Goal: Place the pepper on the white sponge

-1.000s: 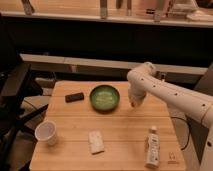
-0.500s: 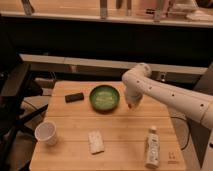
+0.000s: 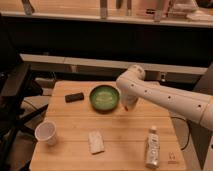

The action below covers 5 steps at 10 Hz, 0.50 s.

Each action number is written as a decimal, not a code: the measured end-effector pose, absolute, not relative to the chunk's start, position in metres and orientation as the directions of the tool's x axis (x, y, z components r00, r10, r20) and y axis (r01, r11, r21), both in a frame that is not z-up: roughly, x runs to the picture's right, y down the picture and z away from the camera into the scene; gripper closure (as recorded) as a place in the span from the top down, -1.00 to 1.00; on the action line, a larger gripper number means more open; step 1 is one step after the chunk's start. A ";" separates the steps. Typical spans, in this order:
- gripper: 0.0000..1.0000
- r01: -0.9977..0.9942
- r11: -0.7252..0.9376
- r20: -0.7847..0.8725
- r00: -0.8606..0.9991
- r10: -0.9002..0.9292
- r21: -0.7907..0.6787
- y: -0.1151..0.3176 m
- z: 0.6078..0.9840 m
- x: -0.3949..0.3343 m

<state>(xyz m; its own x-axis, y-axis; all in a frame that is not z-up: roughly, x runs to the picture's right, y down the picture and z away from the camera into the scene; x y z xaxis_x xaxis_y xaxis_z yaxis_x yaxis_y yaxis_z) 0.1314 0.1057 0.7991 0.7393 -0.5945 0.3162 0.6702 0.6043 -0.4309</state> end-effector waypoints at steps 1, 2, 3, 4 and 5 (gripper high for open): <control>-1.00 0.687 0.589 0.326 0.723 -0.609 -0.425 0.110 0.794 0.126; -1.00 0.699 0.579 0.333 0.712 -0.619 -0.420 0.111 0.792 0.121; -1.00 0.716 0.563 0.343 0.695 -0.632 -0.414 0.114 0.788 0.114; -1.00 0.732 0.545 0.354 0.677 -0.645 -0.408 0.118 0.784 0.107; -1.00 0.745 0.532 0.363 0.663 -0.655 -0.402 0.121 0.780 0.102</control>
